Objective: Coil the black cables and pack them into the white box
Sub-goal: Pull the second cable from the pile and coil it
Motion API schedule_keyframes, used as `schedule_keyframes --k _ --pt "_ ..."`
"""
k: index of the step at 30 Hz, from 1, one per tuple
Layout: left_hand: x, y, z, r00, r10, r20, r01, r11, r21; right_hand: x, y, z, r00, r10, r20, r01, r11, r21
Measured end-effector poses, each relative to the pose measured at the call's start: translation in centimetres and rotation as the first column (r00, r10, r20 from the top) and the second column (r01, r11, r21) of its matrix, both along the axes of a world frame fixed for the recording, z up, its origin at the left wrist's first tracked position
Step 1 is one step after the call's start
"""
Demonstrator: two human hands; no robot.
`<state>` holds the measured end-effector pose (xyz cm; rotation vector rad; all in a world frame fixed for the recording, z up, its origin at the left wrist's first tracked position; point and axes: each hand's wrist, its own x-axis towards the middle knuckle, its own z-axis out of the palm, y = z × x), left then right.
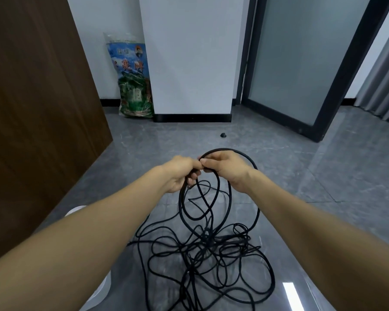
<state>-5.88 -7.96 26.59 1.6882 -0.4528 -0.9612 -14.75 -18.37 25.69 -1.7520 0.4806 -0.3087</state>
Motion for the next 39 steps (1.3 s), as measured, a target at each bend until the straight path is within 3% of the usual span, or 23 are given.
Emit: schedule_keyframes --k 4,6,9,12,14,16,18,19,21,22,26,28,31,33,35,37,39 --pt "0.2 0.4 -0.2 0.982 -0.157 0.103 0.147 0.984 0.101 -1.2 -0.4 -0.1 0.982 0.187 0.02 -0.188 0.98 0.068" --pt "0.3 0.4 -0.6 0.971 -0.166 0.17 0.148 0.982 0.113 -1.8 -0.7 -0.3 0.968 0.245 -0.057 -0.248 0.967 -0.055" --pt "0.8 0.6 -0.8 0.936 -0.162 0.313 0.105 0.976 0.191 -1.9 -0.9 -0.6 0.975 0.115 -0.191 -0.17 0.937 -0.306" --pt "2.2 1.2 -1.2 0.754 -0.209 0.623 -0.018 0.942 0.336 -1.4 -1.5 -1.6 0.952 -0.118 -0.283 -0.031 0.881 -0.472" --pt "2.6 2.0 -1.3 0.709 -0.226 0.668 -0.031 0.936 0.35 -1.0 -2.0 -2.2 0.922 -0.289 -0.26 0.129 0.858 -0.497" --pt "2.4 2.6 -1.5 0.767 -0.257 0.589 0.063 0.942 0.329 -0.9 -1.9 -2.2 0.901 -0.39 -0.191 0.28 0.857 -0.432" --pt "1.9 2.7 -1.7 0.847 -0.237 0.476 0.13 0.96 0.248 -0.9 -1.5 -2.0 0.918 -0.382 -0.105 0.328 0.882 -0.338" --pt "1.9 2.4 -1.8 0.837 -0.214 0.505 0.113 0.968 0.223 -0.9 -1.3 -1.7 0.936 -0.345 -0.065 0.309 0.899 -0.31" --pt "2.2 1.6 -2.1 0.712 -0.133 0.69 0.012 0.984 0.178 -0.9 -0.8 -1.2 0.963 -0.269 0.016 0.262 0.924 -0.28" --pt "2.1 1.4 -1.9 0.705 -0.118 0.699 0.015 0.988 0.152 -0.9 -0.7 -1.0 0.969 -0.24 0.057 0.247 0.937 -0.247" --pt "1.0 0.3 -0.9 0.877 -0.246 0.412 0.219 0.969 0.113 -1.5 -0.7 0.1 0.983 -0.135 0.125 0.148 0.984 -0.102" --pt "0.4 -0.4 -1.0 0.941 -0.183 0.284 0.176 0.983 0.049 -1.8 -0.7 0.5 0.983 -0.136 0.121 0.135 0.991 0.017" --pt "1.3 -0.9 -1.5 0.98 0.079 0.183 -0.085 0.996 0.03 -2.6 -1.5 1.0 0.961 -0.247 0.123 0.183 0.903 0.389" --pt "2.4 -0.6 -1.2 0.95 0.268 0.162 -0.271 0.963 -0.004 -3.2 -2.3 1.2 0.947 -0.308 0.093 0.202 0.794 0.573" --pt "3.9 -0.1 -0.9 0.912 0.373 0.168 -0.371 0.927 -0.046 -3.3 -3.3 0.7 0.923 -0.384 -0.016 0.299 0.693 0.656" --pt "5.3 0.5 -0.5 0.883 0.433 0.179 -0.423 0.901 -0.092 -3.2 -3.5 0.1 0.904 -0.378 -0.199 0.421 0.708 0.567" --pt "6.4 1.0 0.1 0.858 0.474 0.197 -0.455 0.88 -0.133 -3.0 -3.7 -0.7 0.852 -0.374 -0.367 0.503 0.781 0.37"
